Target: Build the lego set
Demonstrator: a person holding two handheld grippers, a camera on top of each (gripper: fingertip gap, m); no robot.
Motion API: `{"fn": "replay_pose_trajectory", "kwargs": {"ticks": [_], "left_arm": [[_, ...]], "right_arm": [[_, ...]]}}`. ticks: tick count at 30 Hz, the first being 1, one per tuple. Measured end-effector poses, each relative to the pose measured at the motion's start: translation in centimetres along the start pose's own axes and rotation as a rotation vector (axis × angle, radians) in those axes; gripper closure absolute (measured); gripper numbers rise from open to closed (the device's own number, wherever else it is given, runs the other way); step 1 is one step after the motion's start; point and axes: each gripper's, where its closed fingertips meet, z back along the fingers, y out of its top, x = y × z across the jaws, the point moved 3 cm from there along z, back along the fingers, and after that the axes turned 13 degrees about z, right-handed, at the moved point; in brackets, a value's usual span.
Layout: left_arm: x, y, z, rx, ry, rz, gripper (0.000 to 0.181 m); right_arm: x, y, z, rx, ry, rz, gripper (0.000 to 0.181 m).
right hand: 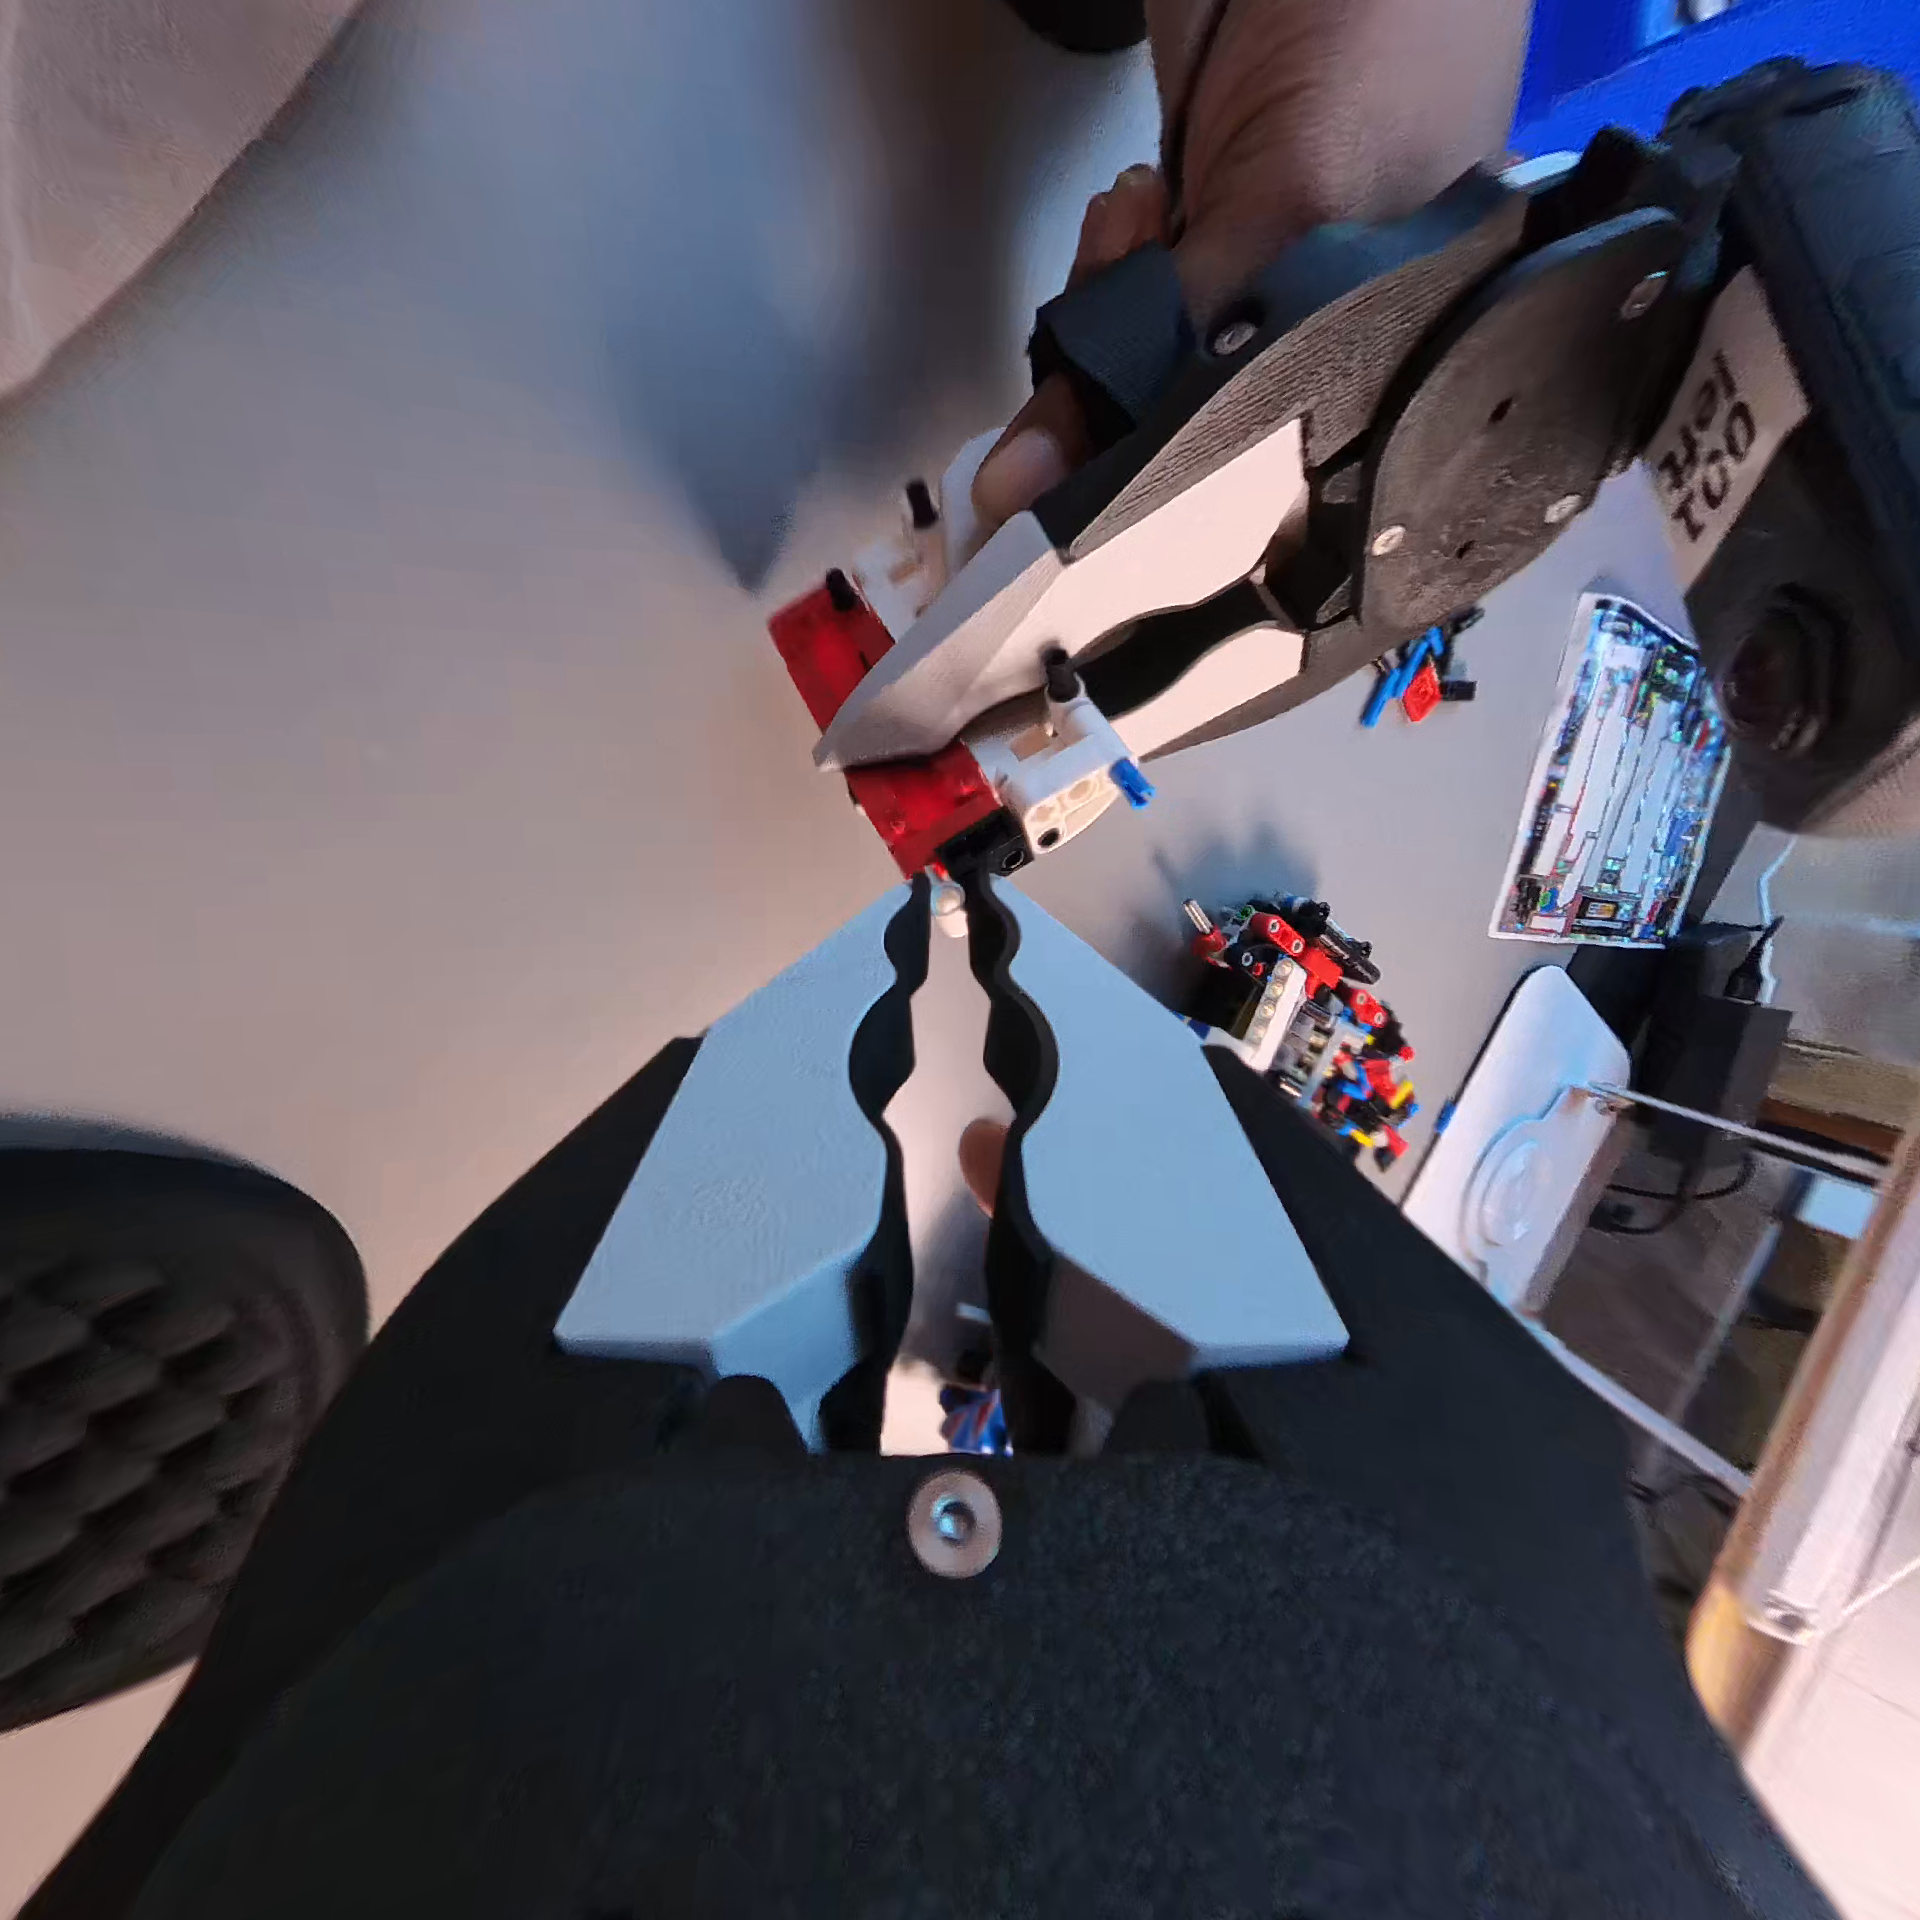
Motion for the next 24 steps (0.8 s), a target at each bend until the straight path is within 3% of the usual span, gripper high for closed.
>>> {"fn": "replay_pose_trajectory", "kwargs": {"ticks": [4, 13, 17, 24], "left_arm": [[0.3, 0.7, 0.6, 0.064, -0.033, 0.007, 0.175], [1.2, 1.7, 1.0, 0.151, -0.171, 0.048, 0.175], [1.9, 2.4, 1.6, 0.199, -0.197, 0.015, 0.174], [3.0, 3.0, 2.1, 0.261, -0.231, -0.048, 0.174]], "right_arm": [[0.9, -0.4, 0.6, 0.113, -0.074, -0.204, 0.177], [1.5, -0.6, 1.7, 0.254, -0.187, -0.39, 0.177], [2.4, -0.8, 2.7, 0.462, -0.236, -0.599, 0.176], [3.1, -0.6, 3.9, 0.603, -0.289, -0.651, 0.176]]}}
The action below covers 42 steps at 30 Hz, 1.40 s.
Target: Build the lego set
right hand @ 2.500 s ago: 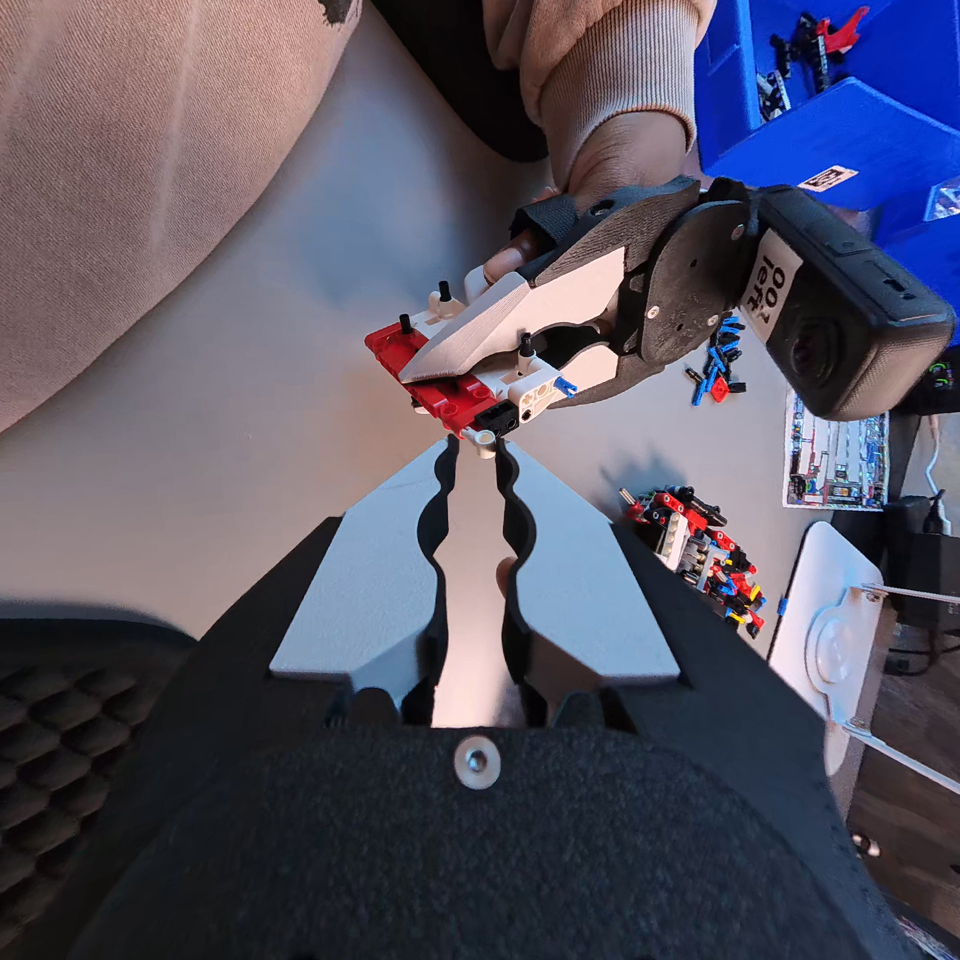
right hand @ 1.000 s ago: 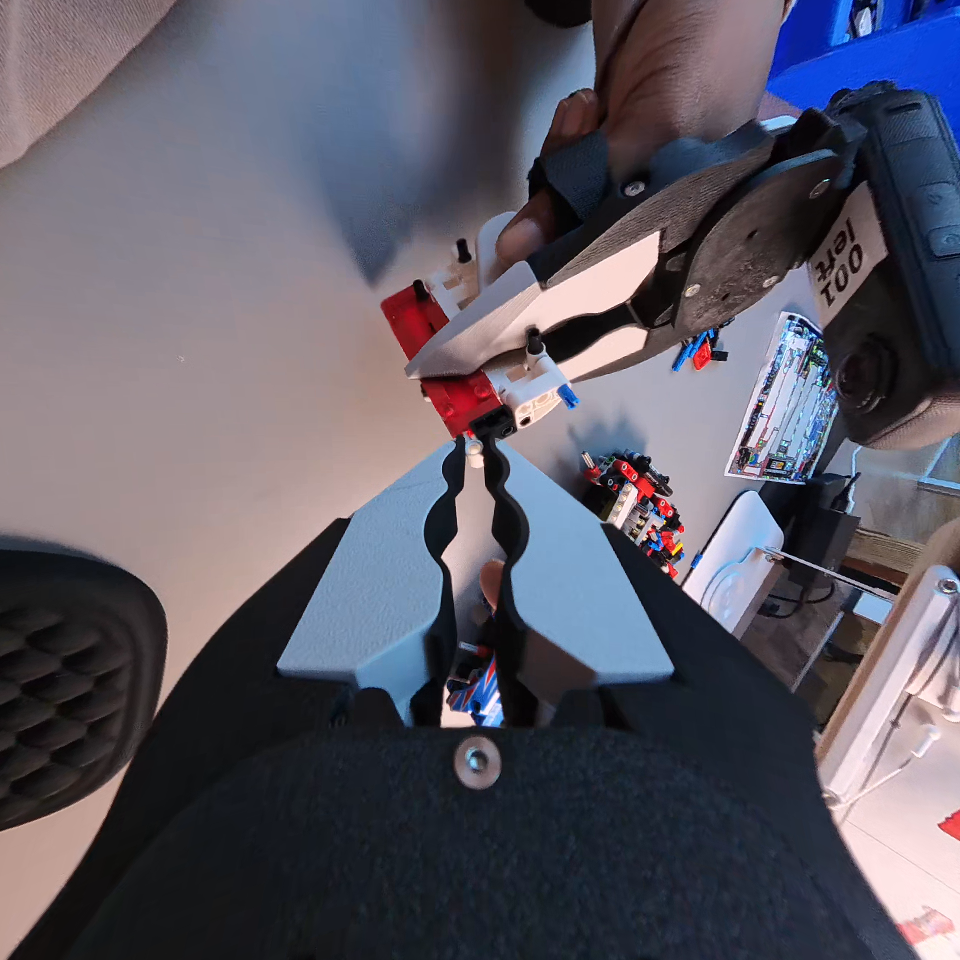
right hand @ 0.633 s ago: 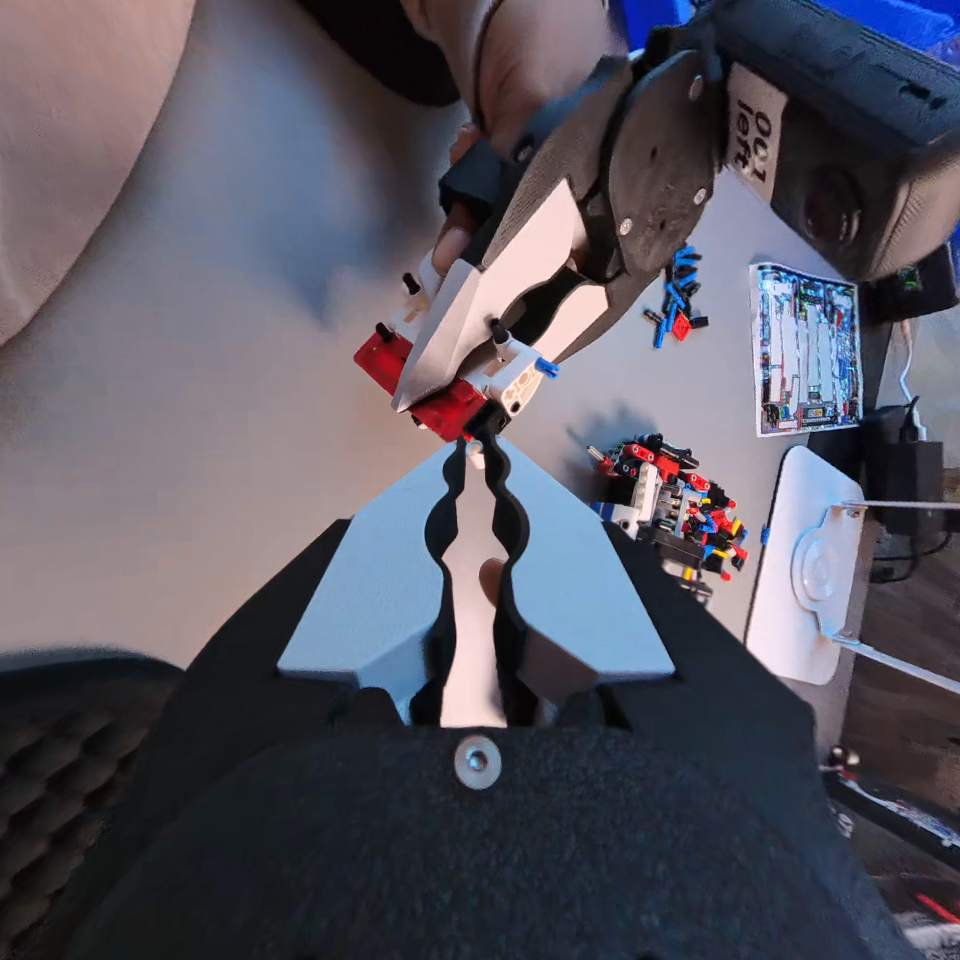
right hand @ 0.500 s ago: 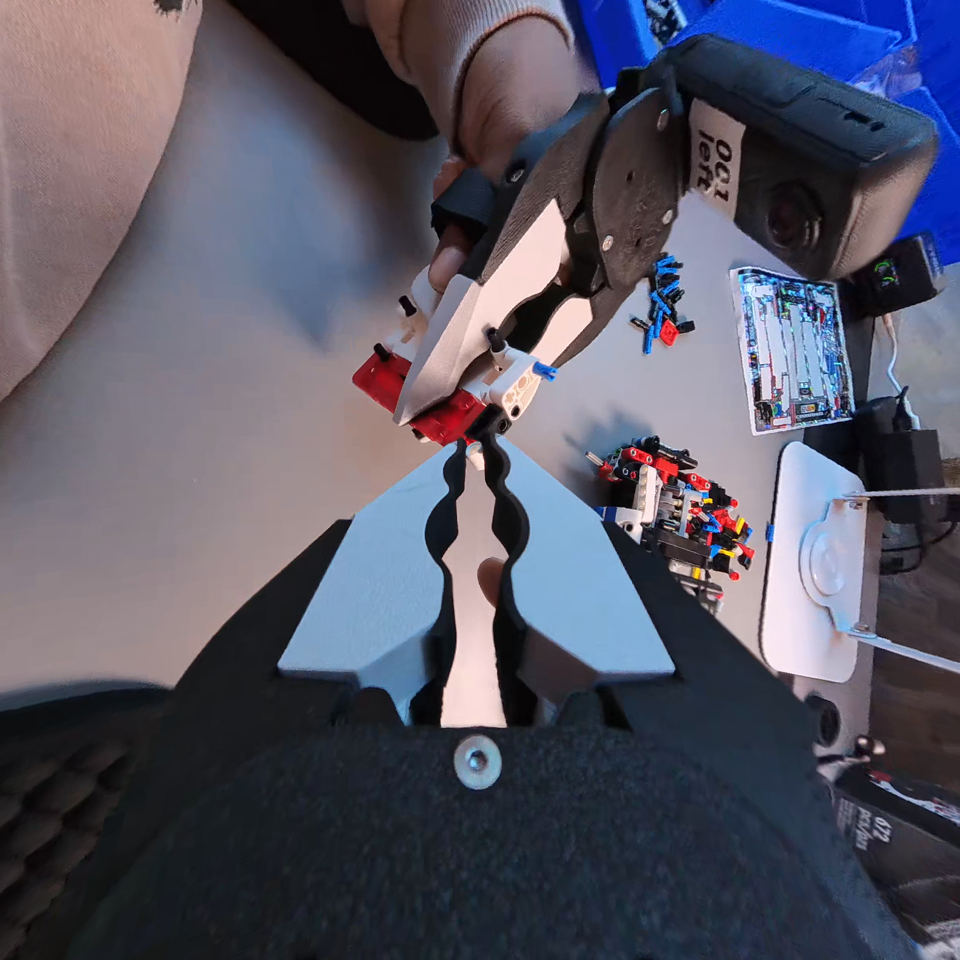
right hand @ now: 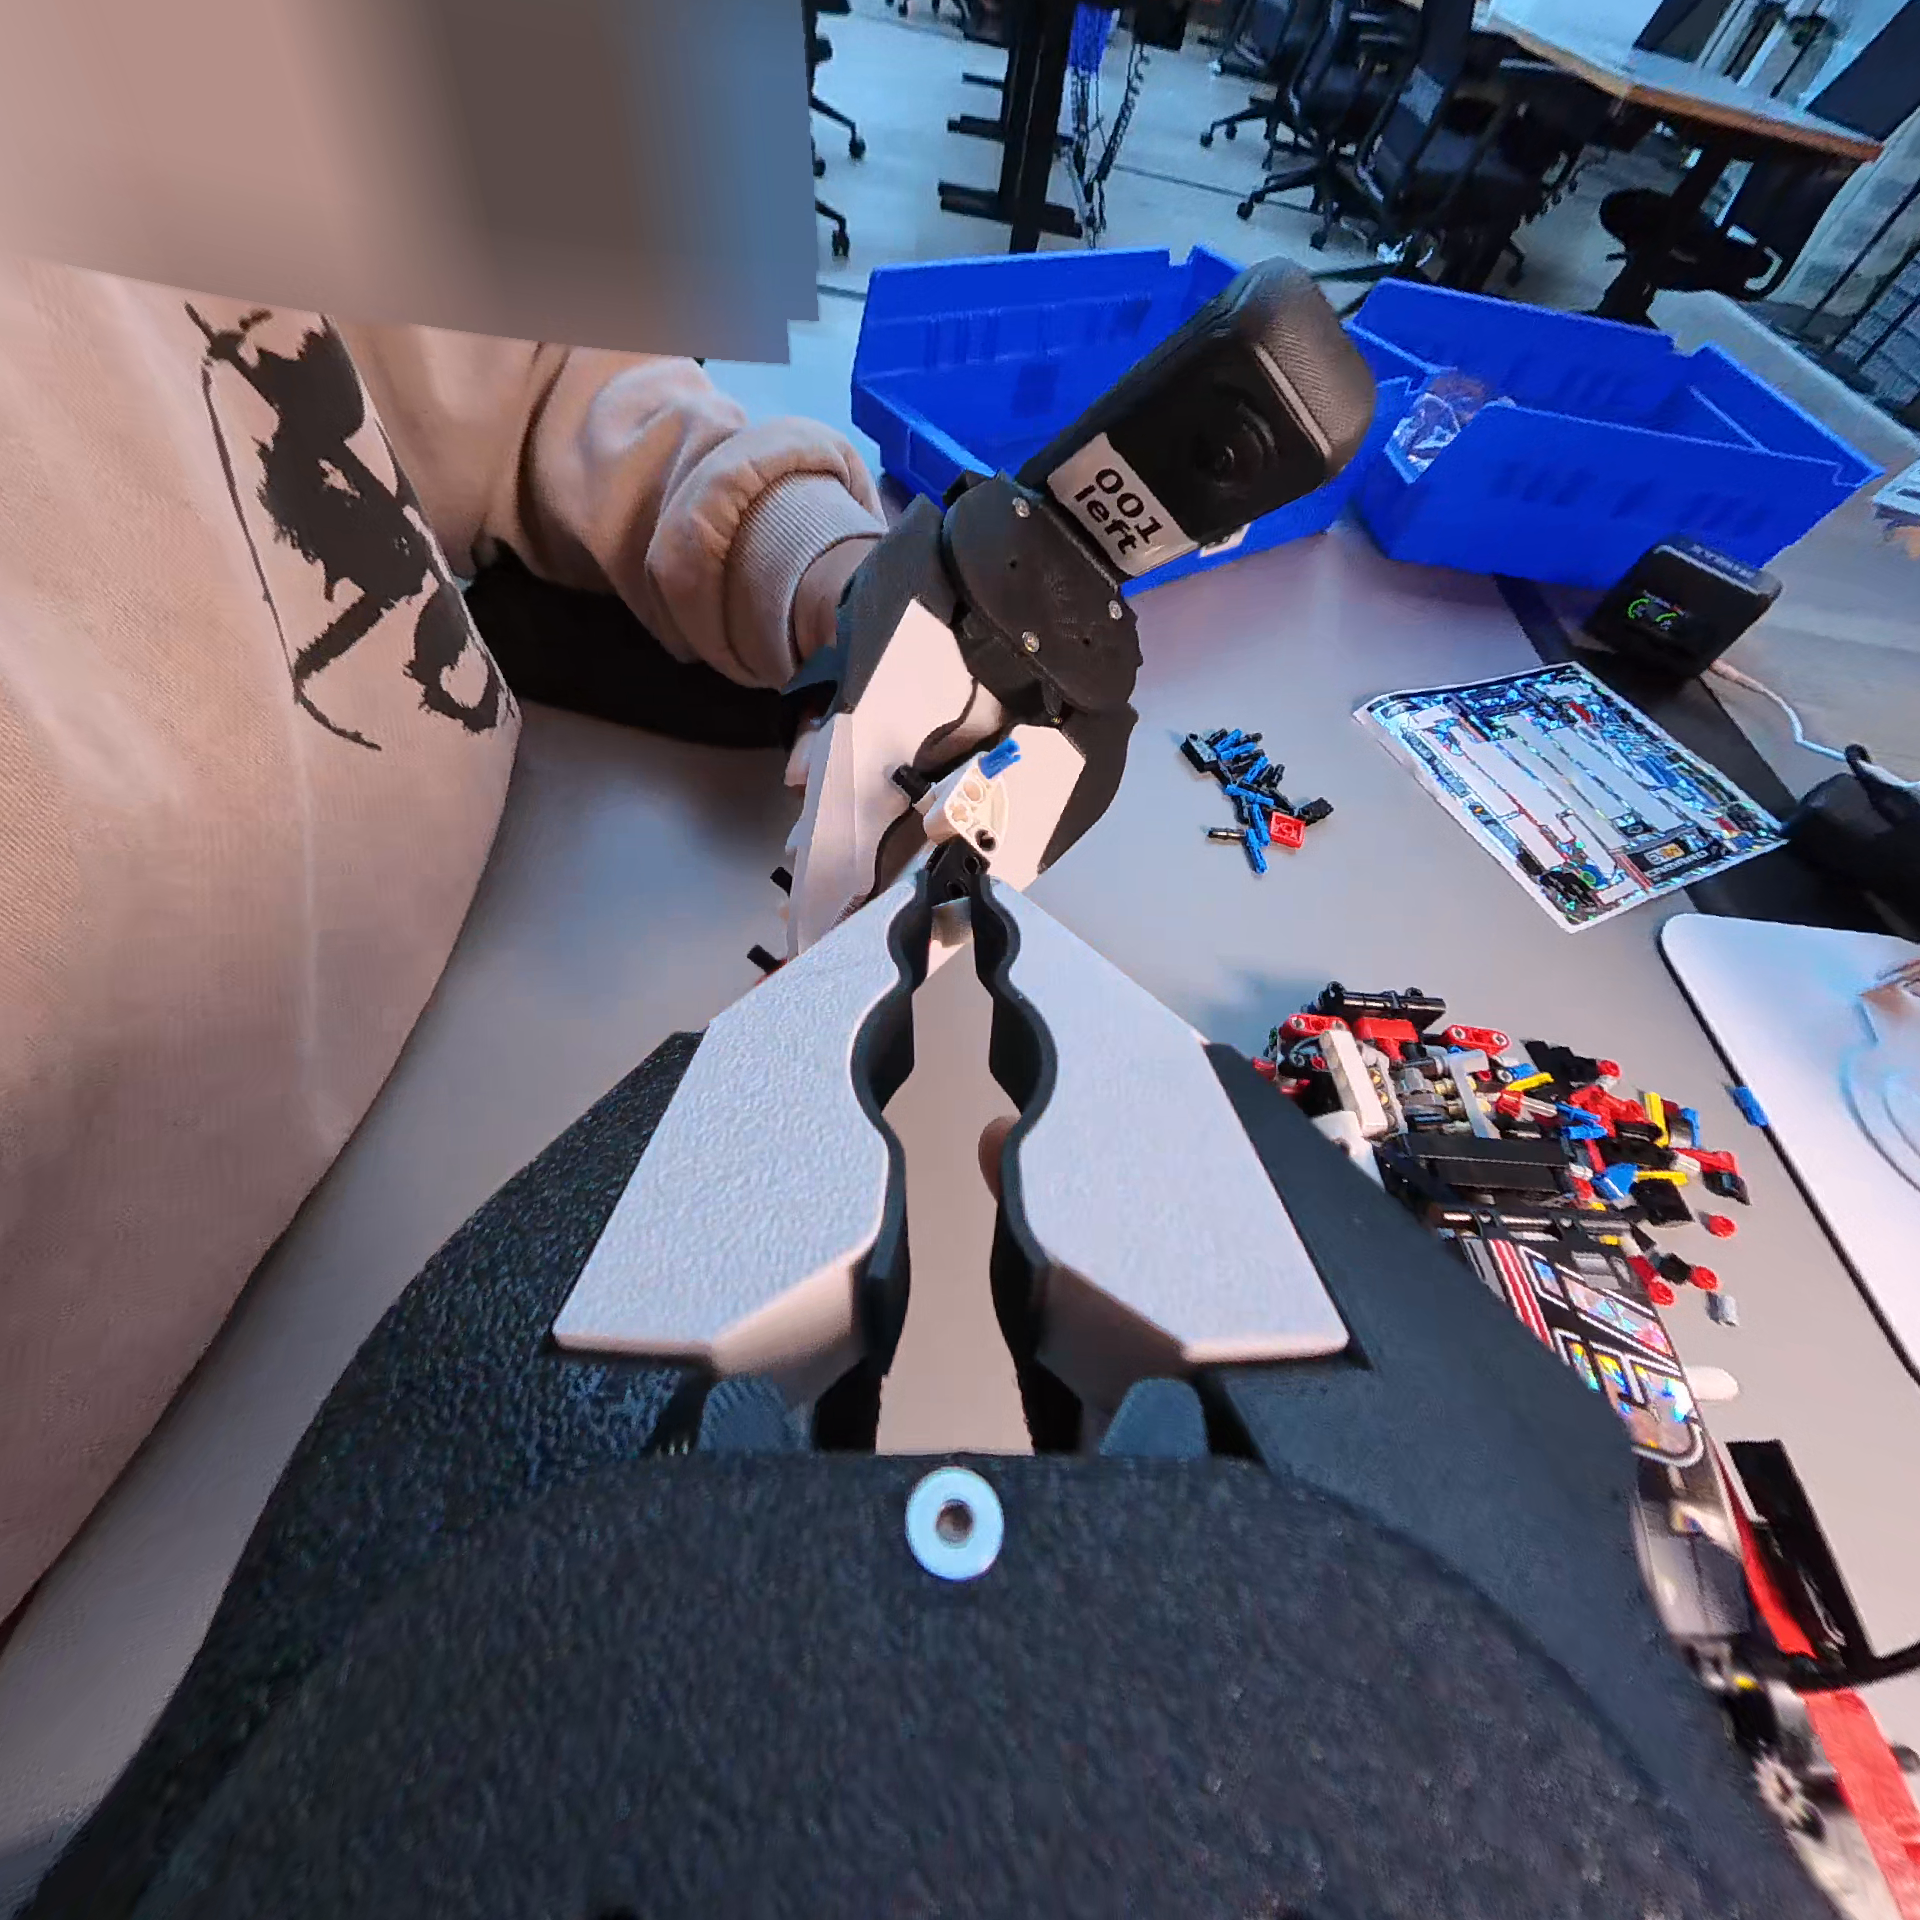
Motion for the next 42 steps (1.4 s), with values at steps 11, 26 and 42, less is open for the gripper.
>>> {"fn": "replay_pose_trajectory", "kwargs": {"ticks": [11, 26, 42], "left_arm": [[1.1, 0.5, 0.2, 0.04, -0.088, 0.042, 0.175], [2.3, 0.9, 0.4, 0.045, -0.123, 0.021, 0.174], [2.1, 0.9, 0.3, 0.054, -0.136, 0.085, 0.174]], "right_arm": [[0.0, 1.2, 0.1, 0.099, -0.082, 0.049, 0.177], [0.2, 1.7, 0.3, 0.223, 0.002, -0.142, 0.177], [0.3, 1.6, 0.4, 0.177, -0.109, -0.005, 0.177]]}}
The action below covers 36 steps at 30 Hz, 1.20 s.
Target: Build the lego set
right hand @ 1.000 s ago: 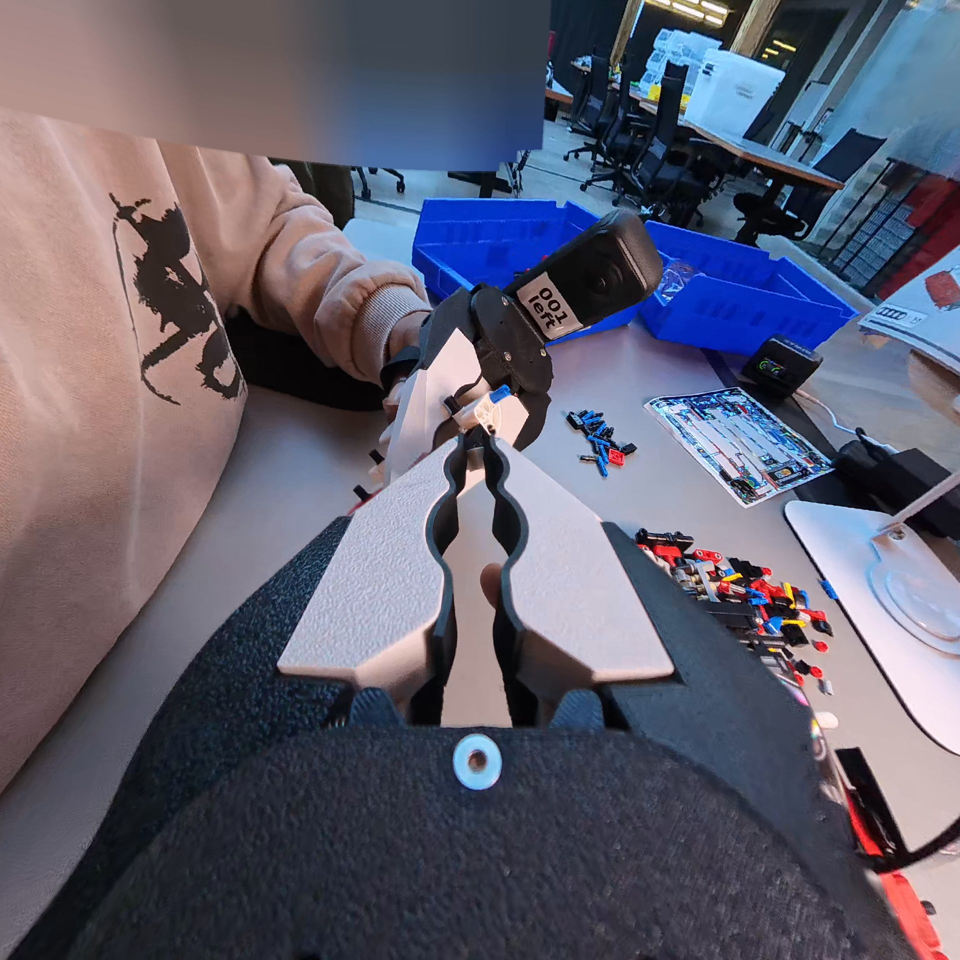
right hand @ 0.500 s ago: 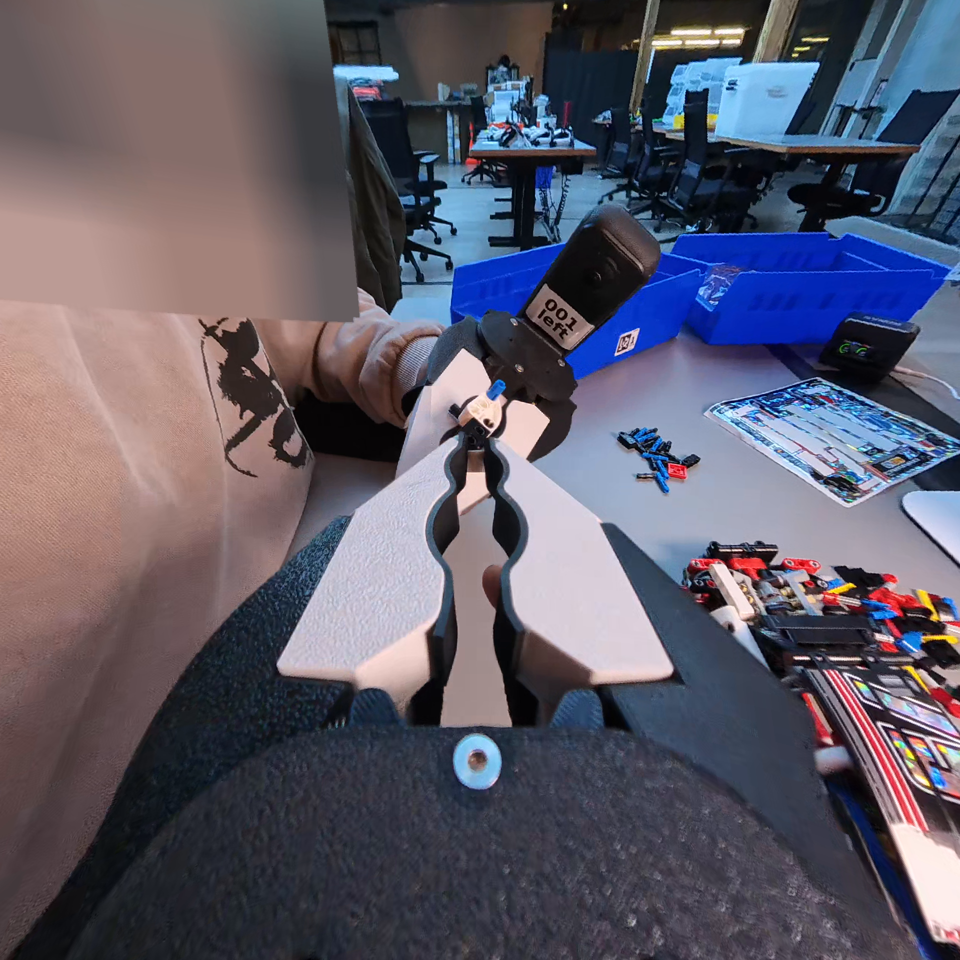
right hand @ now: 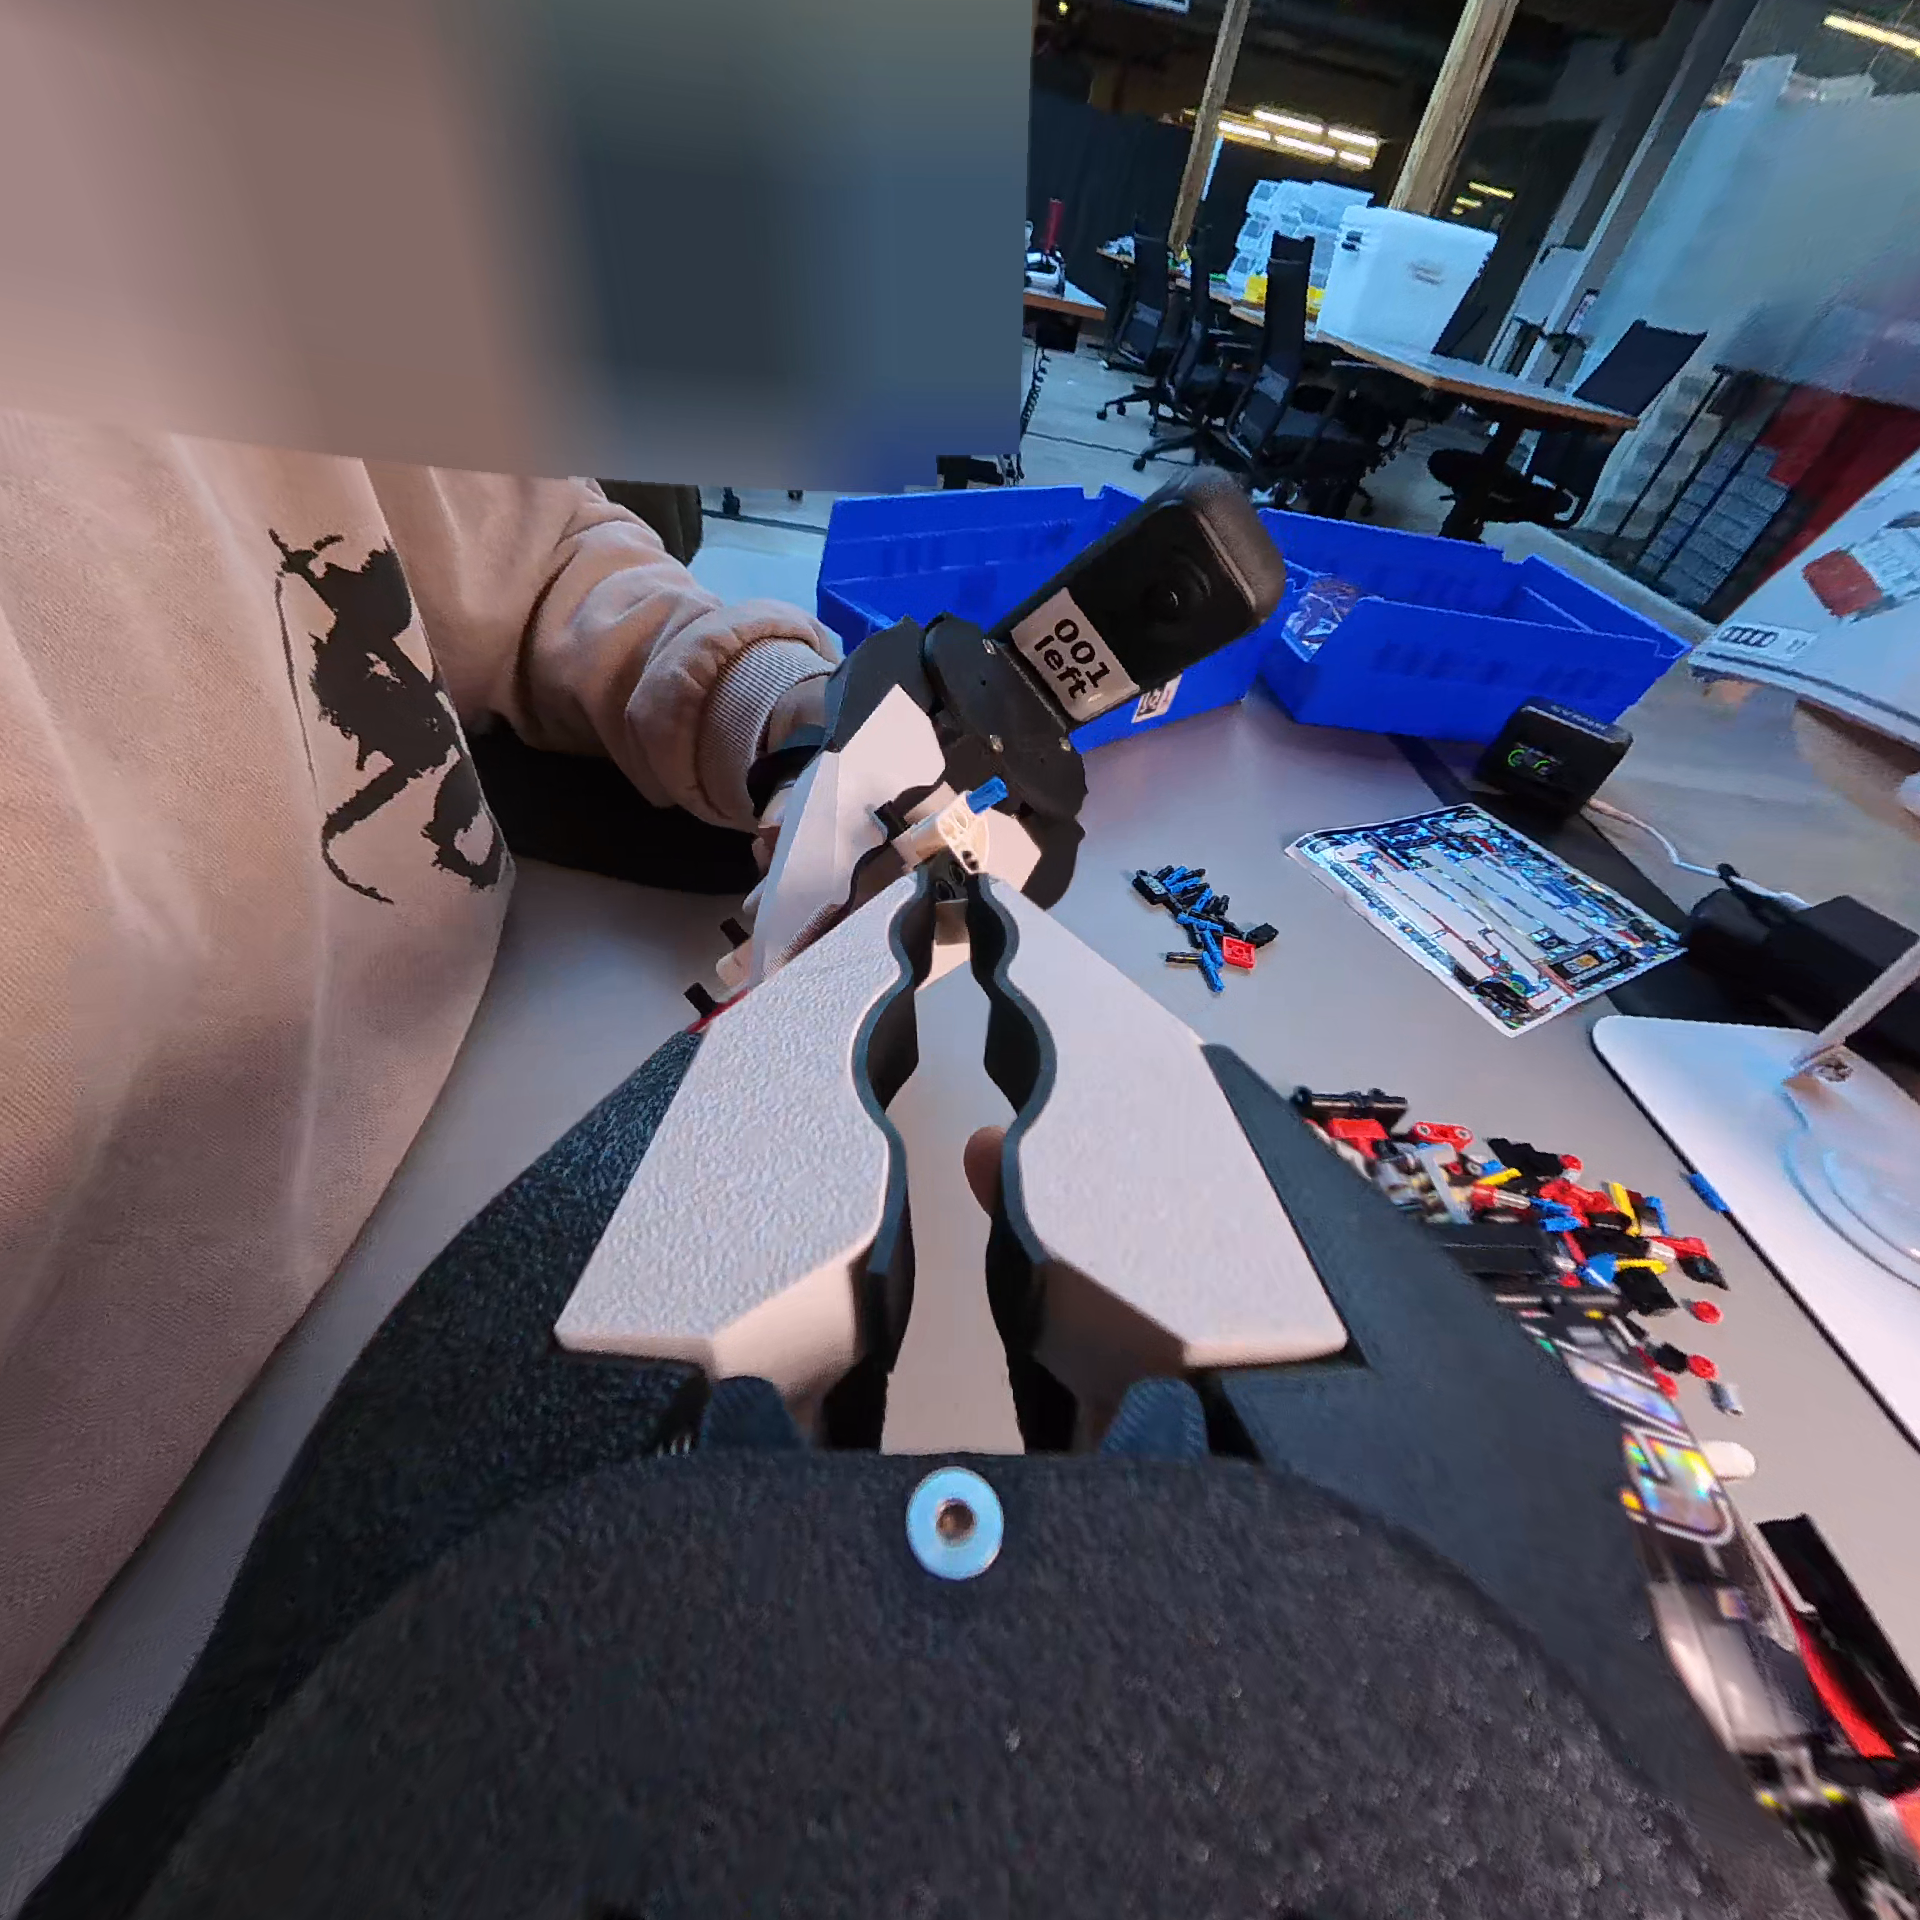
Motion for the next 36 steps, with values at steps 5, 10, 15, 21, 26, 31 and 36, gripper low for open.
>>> {"fn": "replay_pose_trajectory", "kwargs": {"ticks": [5, 10, 15, 21, 26, 31, 36], "left_arm": [[-0.04, -0.18, -0.04, -0.013, 0.013, -0.019, 0.175], [-0.11, -0.16, -0.03, -0.012, 0.012, -0.001, 0.175], [0.01, 0.02, -0.03, 0.001, -0.018, 0.041, 0.174], [0.34, -0.03, -0.02, -0.006, -0.009, 0.004, 0.174], [0.21, -0.02, 0.04, -0.004, 0.003, -0.012, 0.174], [0.09, 0.07, 0.12, 0.005, 0.013, -0.024, 0.174], [-0.08, -0.09, 0.04, -0.004, 0.03, -0.038, 0.174]], "right_arm": [[-0.38, -0.26, -0.06, 0.028, 0.02, -0.05, 0.177], [-0.51, 0.07, -0.07, 0.009, -0.008, 0.037, 0.177], [-0.75, 0.59, -0.34, -0.034, -0.029, 0.168, 0.178], [-0.23, 0.47, -0.12, 0.062, 0.008, -0.041, 0.178], [-0.34, 0.48, -0.22, 0.096, 0.02, -0.094, 0.178], [-0.27, 0.38, -0.24, 0.151, 0.021, -0.173, 0.179], [-0.33, 0.09, -0.2, 0.147, 0.036, -0.187, 0.179]]}}
